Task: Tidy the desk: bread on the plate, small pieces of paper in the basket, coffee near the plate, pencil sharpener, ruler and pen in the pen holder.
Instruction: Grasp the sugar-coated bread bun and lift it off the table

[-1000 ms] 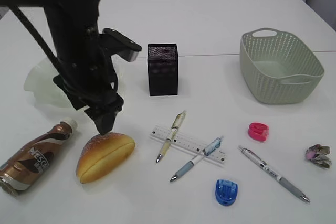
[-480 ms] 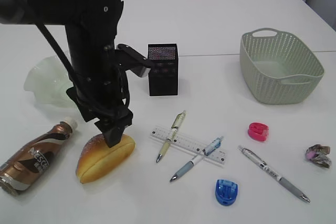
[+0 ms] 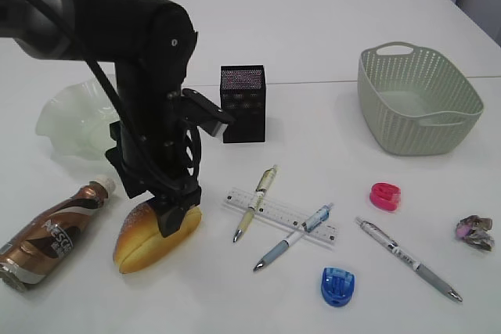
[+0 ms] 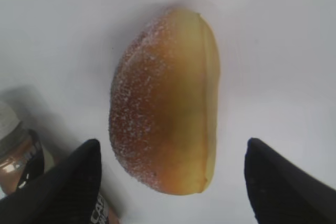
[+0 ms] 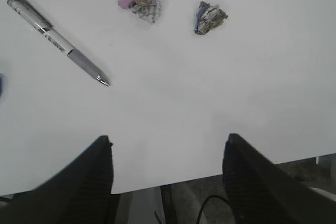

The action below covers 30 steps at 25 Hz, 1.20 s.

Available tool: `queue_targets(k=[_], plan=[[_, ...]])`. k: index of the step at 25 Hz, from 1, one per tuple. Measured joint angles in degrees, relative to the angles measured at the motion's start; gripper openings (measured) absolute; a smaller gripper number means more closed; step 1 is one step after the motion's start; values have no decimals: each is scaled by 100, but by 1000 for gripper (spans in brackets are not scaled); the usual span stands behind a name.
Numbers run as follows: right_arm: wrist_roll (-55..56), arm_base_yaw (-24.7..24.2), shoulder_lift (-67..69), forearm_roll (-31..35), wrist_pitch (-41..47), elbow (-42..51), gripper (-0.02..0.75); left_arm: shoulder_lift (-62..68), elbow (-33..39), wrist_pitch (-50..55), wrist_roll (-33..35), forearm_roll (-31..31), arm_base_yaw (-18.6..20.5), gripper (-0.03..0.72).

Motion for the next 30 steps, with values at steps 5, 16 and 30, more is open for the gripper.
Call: queue_targets(k=[5,16,30], plan=[[-5,0,0,-36,0,0,509,229,0,-40,-140,230,0,619],[-14,0,0,-179,0,0,509,580,-9,-279,-166,182,0,619],[-14,0,0,-213,0,0,509,708,-9,-279,-166,183,0,478]])
